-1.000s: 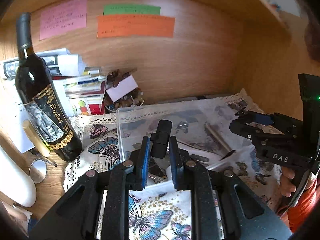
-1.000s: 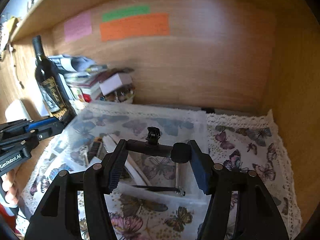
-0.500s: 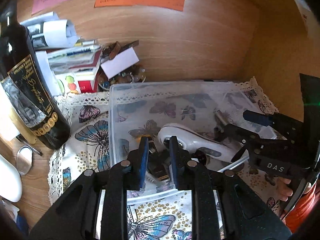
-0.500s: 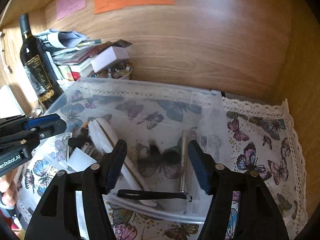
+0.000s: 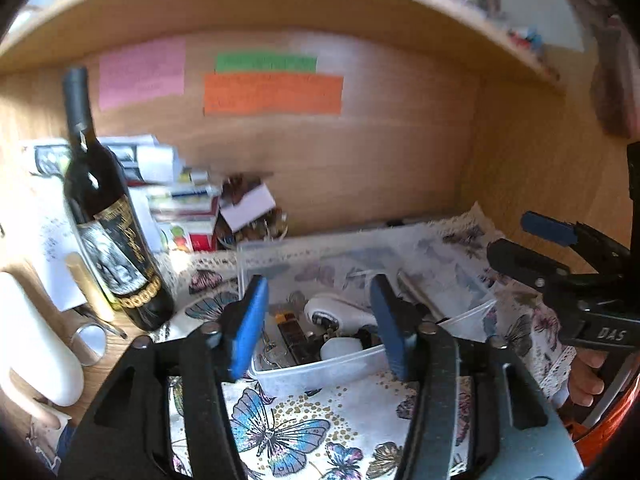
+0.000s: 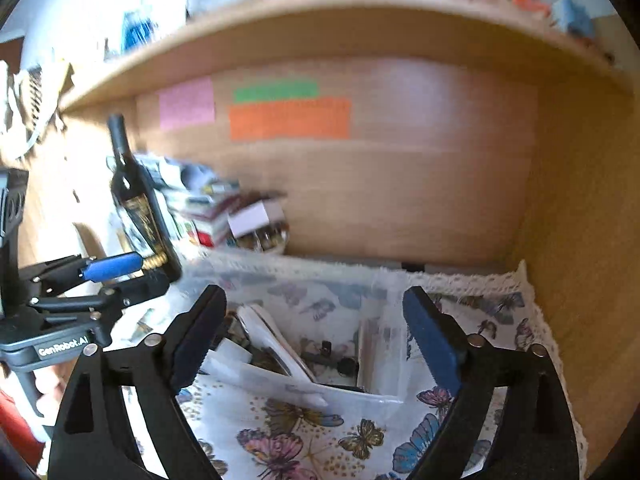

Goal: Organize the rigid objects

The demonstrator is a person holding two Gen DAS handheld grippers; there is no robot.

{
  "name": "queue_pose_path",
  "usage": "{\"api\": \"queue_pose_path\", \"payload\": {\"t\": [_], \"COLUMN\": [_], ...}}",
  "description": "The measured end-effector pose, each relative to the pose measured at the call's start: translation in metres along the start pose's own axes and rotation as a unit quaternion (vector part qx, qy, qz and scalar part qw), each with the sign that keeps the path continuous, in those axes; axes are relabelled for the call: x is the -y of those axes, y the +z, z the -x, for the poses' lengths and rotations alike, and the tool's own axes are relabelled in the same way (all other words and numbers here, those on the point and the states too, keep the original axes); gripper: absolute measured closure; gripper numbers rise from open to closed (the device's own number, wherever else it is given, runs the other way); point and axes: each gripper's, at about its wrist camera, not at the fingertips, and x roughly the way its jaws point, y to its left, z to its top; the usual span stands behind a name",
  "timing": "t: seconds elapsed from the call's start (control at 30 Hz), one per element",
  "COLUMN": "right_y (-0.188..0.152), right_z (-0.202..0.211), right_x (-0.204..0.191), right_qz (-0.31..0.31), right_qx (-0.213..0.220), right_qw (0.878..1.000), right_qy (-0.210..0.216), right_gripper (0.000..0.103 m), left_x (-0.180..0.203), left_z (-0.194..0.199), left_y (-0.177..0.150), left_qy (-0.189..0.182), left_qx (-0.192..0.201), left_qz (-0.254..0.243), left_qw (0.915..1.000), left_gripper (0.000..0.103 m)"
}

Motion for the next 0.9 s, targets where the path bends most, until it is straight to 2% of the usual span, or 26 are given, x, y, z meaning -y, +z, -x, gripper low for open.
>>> {"api": "queue_pose_path", "payload": {"t": [0.1,0.23,0.53,0.9], "right_y": [0.001,0.002,-0.005,-0.009], "right_z": [0.024,0.049,0.073,0.081], "right_x": [-0.003,-0.006,-0.011,-0.016], "right_qz": [-0.003,-0.001,-0.006,-0.005], "right_qx": [0.030,0.063,0.086,0.096], "right_qw": [1.000,0.998,0.996,0.995], "right_qy": [-0.003,-0.010,-0.007,-0.010], "right_gripper": [0.000,0.000,0.000,0.000], "left_x": [0.007,0.013,0.017,0.021], "left_z": [0.021,0.047,0.077,0.089], "left_y": [0.001,0.000,-0.004,-0.006], "left_qy": [0.007,0.021,0.036,0.039], "left_qx": [0.029,0.066,0.108,0.121], "left_qz": [-0.006,-0.007,0.000,-0.003], "left_qw": [0.9995,0.9976,0.9935,0.9919], "left_gripper": [0.034,0.012,0.003,0.001]}}
